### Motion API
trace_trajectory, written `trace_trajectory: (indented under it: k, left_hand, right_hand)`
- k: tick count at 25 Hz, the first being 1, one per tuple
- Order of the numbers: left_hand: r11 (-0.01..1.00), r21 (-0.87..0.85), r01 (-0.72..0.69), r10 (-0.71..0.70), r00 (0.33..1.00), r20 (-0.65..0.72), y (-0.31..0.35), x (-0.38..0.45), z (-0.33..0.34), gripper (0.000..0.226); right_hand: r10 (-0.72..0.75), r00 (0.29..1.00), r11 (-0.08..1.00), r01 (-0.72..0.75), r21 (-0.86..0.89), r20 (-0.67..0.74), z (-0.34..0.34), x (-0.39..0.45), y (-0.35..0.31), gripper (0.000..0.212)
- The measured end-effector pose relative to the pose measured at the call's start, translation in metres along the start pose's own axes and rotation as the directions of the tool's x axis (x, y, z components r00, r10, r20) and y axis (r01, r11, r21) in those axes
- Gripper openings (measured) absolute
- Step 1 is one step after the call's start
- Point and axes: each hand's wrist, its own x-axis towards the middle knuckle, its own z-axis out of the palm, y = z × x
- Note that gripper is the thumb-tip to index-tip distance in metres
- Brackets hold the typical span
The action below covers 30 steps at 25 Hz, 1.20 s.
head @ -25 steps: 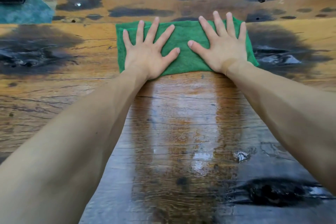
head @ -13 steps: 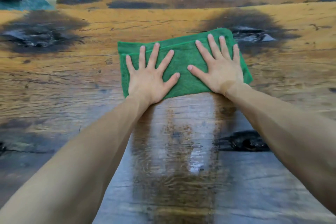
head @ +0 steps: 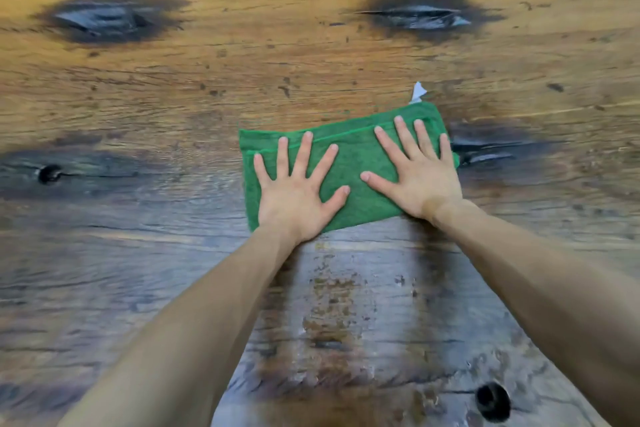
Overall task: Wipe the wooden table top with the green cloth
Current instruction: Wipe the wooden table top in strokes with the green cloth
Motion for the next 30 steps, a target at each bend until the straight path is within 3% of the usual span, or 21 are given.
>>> trace_trajectory:
  k: [13,20,26,30]
  left_hand:
    - [0.999,0.011,-0.049,0.048,0.995,0.082,0.051,-0.193,0.034,0.074]
    - [0.994,0.006,-0.108,0.108,0.994,0.033,0.080,-0.290,0.055,0.074]
    - [0.982,0.004,-0.188,0.188,0.981,0.040,0.091,-0.327,0.066,0.073]
    - [0.979,-0.002,-0.201,0.201,0.978,0.063,0.096,-0.329,0.062,0.073]
  right_hand:
    - [0.044,0.997,0.999,-0.044,0.003,0.068,0.037,-0.213,0.000,0.085]
    - [0.102,0.992,0.994,-0.105,0.030,0.073,0.054,-0.323,0.002,0.086]
    - [0.173,0.979,0.984,-0.175,0.013,0.110,0.063,-0.379,0.001,0.083]
    - [0.151,0.988,0.988,-0.150,-0.040,0.019,0.072,-0.383,0.000,0.085]
